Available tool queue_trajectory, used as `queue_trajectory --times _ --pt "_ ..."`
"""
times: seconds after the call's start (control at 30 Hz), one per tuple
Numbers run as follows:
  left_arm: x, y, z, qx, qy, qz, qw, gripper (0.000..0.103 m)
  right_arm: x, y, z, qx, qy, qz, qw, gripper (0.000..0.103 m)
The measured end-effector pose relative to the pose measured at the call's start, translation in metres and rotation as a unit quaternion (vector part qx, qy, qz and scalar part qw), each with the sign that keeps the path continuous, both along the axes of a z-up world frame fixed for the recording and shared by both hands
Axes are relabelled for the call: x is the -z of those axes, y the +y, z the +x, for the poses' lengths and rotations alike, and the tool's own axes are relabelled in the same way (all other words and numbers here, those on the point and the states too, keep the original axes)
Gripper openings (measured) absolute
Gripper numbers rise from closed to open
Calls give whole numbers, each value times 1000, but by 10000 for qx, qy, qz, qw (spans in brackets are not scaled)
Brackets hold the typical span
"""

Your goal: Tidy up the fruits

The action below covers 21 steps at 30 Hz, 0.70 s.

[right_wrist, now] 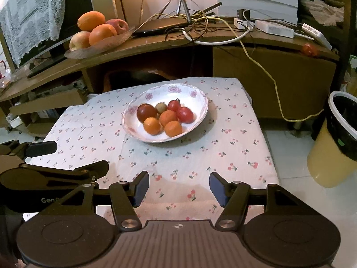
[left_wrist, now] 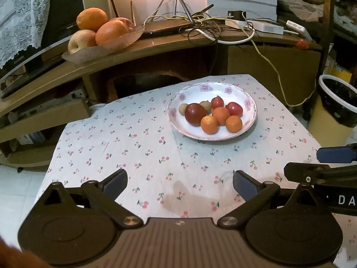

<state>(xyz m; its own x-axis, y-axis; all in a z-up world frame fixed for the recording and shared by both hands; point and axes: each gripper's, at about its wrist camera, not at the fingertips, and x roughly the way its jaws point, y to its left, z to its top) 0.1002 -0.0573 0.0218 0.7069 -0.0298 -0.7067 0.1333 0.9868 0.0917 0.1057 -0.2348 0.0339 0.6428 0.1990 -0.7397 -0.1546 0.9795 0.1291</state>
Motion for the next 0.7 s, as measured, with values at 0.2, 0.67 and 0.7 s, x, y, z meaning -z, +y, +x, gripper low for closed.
queue_trajectory --times 0.2,0.67,0.7 --pt "-1 3 -17 -61 115 -53 9999 103 -2 4 -18 -2 11 14 10000 62" --pt "4 12 -55 -162 245 -132 9995 103 0 14 -56 -53 124 -50 9999 62" --pt "4 12 -57 -162 250 -129 9995 103 0 15 -58 -57 124 -58 9999 62"
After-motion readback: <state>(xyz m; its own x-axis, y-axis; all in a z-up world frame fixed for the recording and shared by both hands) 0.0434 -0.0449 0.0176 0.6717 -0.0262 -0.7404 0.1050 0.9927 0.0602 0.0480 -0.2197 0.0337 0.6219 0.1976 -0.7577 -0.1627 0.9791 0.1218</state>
